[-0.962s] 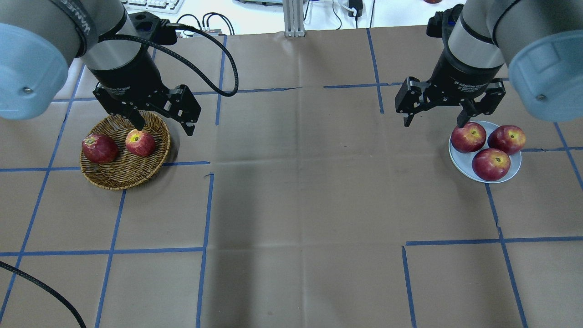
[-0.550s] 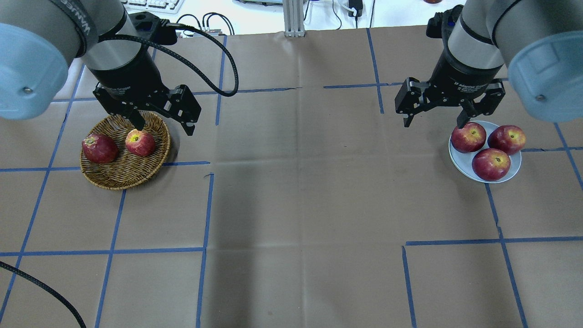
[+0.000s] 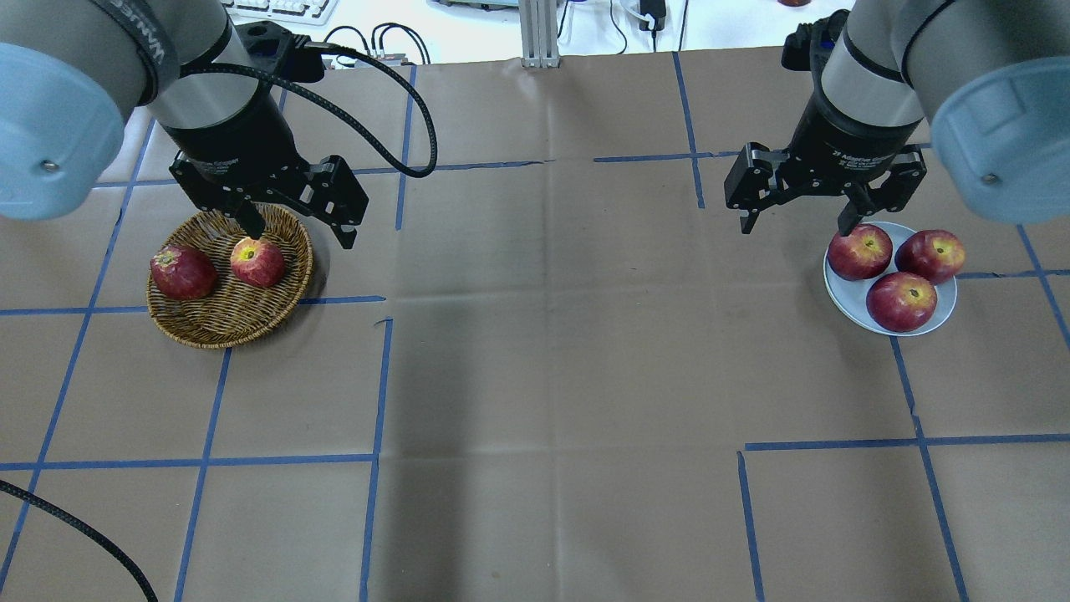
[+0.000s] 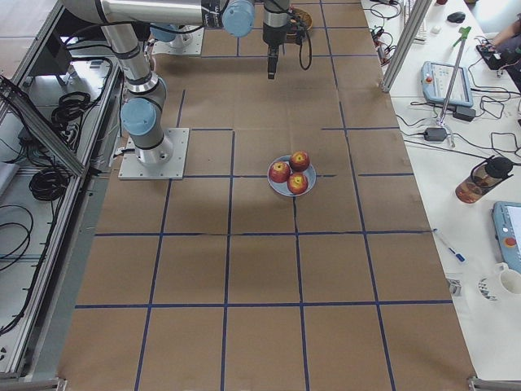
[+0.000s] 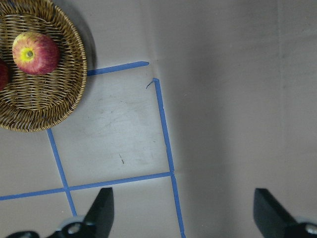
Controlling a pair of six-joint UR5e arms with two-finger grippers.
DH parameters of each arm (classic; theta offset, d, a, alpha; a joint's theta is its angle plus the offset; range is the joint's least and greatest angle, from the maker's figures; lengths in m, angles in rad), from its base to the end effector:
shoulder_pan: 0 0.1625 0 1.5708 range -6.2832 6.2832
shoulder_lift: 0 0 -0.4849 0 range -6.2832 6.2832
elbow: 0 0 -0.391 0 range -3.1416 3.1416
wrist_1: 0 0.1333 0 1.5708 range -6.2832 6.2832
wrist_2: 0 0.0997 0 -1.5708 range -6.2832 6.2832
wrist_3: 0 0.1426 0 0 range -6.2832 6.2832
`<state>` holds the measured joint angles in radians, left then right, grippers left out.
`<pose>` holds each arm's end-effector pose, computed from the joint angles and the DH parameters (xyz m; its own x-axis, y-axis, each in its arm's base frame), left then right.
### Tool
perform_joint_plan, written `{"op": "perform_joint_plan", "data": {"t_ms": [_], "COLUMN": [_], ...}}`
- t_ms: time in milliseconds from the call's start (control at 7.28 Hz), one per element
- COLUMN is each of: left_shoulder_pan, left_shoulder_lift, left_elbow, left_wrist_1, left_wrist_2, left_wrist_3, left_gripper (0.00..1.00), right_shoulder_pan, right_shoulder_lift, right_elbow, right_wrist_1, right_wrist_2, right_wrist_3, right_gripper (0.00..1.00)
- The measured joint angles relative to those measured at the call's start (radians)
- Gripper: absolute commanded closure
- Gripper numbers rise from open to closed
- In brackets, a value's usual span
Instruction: Transfer apple from basket to plate
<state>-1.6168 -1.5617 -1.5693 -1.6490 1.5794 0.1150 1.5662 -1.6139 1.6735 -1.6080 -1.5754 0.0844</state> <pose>-0.1538 -0.4698 0.5025 -0.9870 0.1606 -0.0008 0.1602 0.9847 0.0681 0.1305 -0.4665 0.4789 -0.9960 0.0888 0.0065 0.0889 0.9958 0.0219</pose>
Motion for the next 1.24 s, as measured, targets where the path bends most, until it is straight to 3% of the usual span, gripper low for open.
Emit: {"op": "perform_joint_plan", "data": {"t_ms": [962, 1237], "left_shoulder_pan": [0.012, 0.033], "left_shoulder_lift": [-0.009, -0.011], "left_elbow": [0.018, 0.035], "left_wrist_1": [0.003, -0.001], "left_wrist_2": [0.004, 0.001], "left_wrist_3": [0.0, -0.083], "left_gripper": [0.01, 0.01], "right_shoulder_pan": [0.0, 0.0], "right_shoulder_lift": [0.0, 0.002], "right_elbow": [0.0, 0.0], "right_wrist_1": [0.0, 0.0], "right_wrist_2": [0.0, 0.0], "right_wrist_3": [0.0, 0.0], "right_gripper": [0.0, 0.0]}}
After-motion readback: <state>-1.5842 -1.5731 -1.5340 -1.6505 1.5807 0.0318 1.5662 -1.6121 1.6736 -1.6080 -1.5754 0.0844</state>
